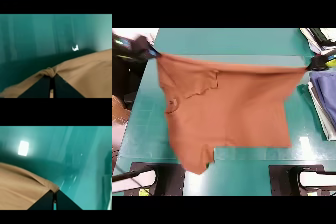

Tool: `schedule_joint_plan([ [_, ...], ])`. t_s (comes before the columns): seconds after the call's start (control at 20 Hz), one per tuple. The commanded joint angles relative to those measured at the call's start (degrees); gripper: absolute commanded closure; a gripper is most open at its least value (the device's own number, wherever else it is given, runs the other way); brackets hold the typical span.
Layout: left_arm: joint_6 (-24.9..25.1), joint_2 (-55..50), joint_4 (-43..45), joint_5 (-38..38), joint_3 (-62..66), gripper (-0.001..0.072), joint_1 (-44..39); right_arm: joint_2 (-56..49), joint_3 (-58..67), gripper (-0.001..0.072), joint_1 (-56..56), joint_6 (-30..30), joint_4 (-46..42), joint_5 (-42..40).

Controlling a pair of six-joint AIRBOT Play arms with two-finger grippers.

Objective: Fold the shirts.

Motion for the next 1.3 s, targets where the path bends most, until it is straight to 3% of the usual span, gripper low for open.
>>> schedule_joint_plan([
  [0.0, 4.61, -12.5, -4.74, 8.98, -1.73, 0.0683, -0.02, -11.26, 4.42, 0.0699, 0.85, 0.07, -1.29, -3.26],
  [0.15, 7.08, -15.58, -8.98, 16.44, -1.75, 0.0682, -0.02, -15.98, 11.69, 0.07, 1.31, 0.26, -0.98, -4.24],
  [0.3, 7.28, -15.56, -4.55, 9.4, -1.75, 0.0683, 0.15, -15.08, 12.07, 0.0701, 1.7, 0.52, -1.05, -3.78],
  [0.45, 7.3, -15.56, 9.2, 0.96, -3.23, 0.0683, -1.9, -11.28, 4.39, 0.0701, 1.7, 1.53, -1.07, -4.07],
  [0.7, 8.7, -15.58, 10.84, 7.65, -13.0, 0.0682, -5.81, -6.25, -12.52, 0.0699, 3.54, 1.53, -0.85, -9.44],
  [0.8, 4.33, -15.58, 11.56, 8.39, -13.86, 0.0677, -5.57, -5.14, -16.59, 0.0699, 4.09, 1.55, -0.85, -10.91],
  [0.85, 2.05, -15.56, 11.56, 7.85, -13.6, 0.04, -5.09, -4.46, -18.14, 0.0689, 4.15, 1.53, -0.85, -11.96],
  [0.9, 1.6, -15.56, 11.56, 6.21, -13.16, 0.0103, -4.37, -3.91, -18.97, 0.0516, 4.15, 1.53, -0.63, -12.46],
  [0.95, 1.57, -15.41, 11.54, 3.74, -12.61, 0.0119, -3.52, -3.21, -19.43, 0.0288, 4.04, 1.55, -0.31, -11.93],
  [1.0, 1.64, -14.62, 11.61, 1.64, -12.59, 0.0196, -2.75, -2.45, -19.43, 0.0268, 3.37, 1.55, -0.33, -10.43],
  [1.25, 1.22, -1.86, 16.87, -1.64, -18.84, 0.0205, -1.16, 5.68, -22.43, 0.027, -2.14, 1.51, 6.27, -4.94],
])
